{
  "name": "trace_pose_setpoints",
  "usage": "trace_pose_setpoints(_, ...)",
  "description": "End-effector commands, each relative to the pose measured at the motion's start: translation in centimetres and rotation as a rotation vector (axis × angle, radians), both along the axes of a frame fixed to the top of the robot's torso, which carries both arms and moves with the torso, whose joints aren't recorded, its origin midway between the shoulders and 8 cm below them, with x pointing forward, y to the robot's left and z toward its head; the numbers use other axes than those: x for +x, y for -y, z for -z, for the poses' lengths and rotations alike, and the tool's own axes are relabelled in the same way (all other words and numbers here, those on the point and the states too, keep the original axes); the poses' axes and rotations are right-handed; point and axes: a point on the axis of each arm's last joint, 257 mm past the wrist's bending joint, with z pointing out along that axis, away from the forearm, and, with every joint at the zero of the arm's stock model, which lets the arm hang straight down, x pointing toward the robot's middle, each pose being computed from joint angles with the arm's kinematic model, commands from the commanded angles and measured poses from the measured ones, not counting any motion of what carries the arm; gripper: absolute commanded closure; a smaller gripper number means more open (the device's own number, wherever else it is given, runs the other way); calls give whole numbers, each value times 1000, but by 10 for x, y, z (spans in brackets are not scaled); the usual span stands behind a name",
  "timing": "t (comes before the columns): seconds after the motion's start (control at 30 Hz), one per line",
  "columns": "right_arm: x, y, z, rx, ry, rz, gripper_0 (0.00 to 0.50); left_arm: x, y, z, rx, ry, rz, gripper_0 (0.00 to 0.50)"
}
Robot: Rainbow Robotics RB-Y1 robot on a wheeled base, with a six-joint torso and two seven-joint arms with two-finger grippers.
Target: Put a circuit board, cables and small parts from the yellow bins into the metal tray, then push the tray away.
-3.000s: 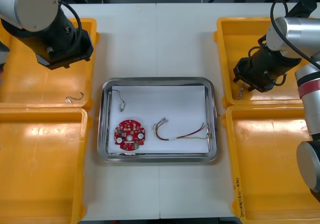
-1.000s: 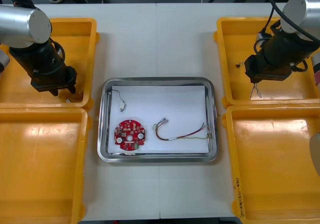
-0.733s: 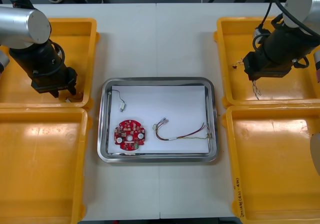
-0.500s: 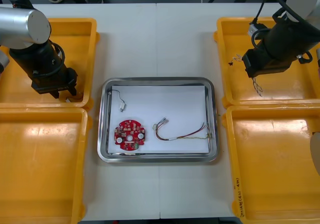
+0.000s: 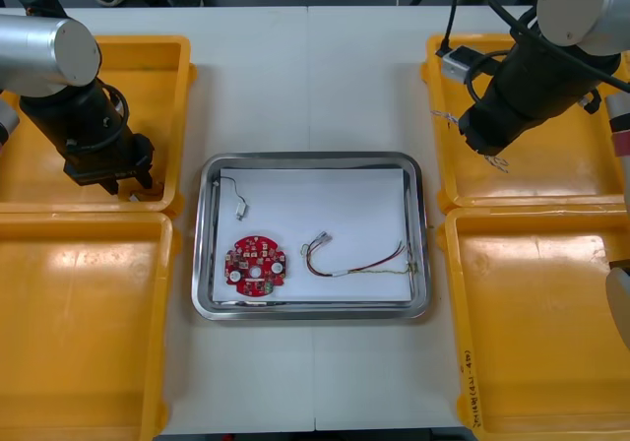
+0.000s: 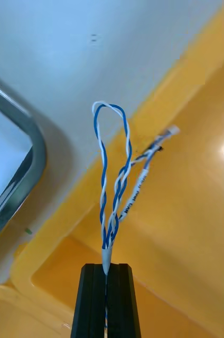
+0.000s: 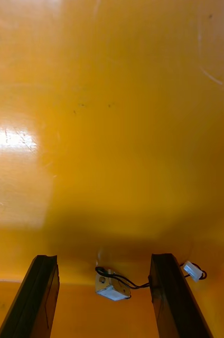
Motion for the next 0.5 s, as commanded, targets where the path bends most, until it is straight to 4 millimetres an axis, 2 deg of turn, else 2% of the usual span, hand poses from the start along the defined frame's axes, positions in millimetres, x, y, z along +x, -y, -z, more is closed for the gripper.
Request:
trace_pose_setpoints(0.03,6,-25,-32,-21,78,-127,500,2,12,-6,-8,2,16,0)
trace_pose_setpoints(0.27,-1,-54,-35,-82,116,-308,500,0,12,1,-9,-5,7,0)
trace_pose_setpoints(0.5,-16,-98,-33,-44,120,-417,500,-4,9,8,-7,-14,-1,0)
